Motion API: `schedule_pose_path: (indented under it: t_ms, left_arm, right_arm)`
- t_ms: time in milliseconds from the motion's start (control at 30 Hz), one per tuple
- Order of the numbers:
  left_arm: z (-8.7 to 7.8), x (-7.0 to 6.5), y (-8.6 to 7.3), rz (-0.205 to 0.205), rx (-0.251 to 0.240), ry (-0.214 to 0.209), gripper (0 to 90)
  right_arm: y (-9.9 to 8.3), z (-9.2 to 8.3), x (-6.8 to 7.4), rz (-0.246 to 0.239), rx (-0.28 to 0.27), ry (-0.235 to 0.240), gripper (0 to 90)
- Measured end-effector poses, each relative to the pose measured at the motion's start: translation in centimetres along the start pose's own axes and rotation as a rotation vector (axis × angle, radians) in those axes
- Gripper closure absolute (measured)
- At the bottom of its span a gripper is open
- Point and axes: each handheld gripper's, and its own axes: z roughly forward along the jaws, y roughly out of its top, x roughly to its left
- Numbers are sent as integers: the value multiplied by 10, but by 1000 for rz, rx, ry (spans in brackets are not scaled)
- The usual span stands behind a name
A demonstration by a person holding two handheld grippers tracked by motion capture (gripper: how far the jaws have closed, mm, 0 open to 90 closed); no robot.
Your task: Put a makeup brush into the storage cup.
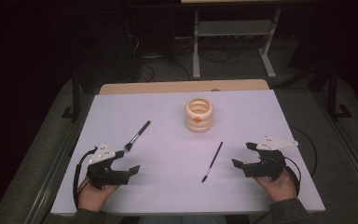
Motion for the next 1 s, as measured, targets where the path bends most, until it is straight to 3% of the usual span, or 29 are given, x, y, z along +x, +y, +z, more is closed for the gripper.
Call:
schedule_pose_path:
  t_ms: [267, 533, 567, 900, 1000]
  left_arm:
    - [2, 0, 2, 5, 26, -8, 180]
    - [4, 10, 14, 9, 59, -14, 180]
    - [6, 18, 20, 13, 99, -14, 183]
    - [9, 34, 38, 29, 137, 14, 212]
    - [14, 44, 50, 34, 157, 22, 221]
  right_arm:
    - [3, -7, 3, 6, -23, -7, 153]
    - [4, -5, 4, -16, -15, -7, 153]
    - [5, -4, 4, -21, -19, -3, 154]
    - [6, -5, 5, -26, -15, 2, 154]
    - [6, -4, 6, -21, -7, 2, 154]
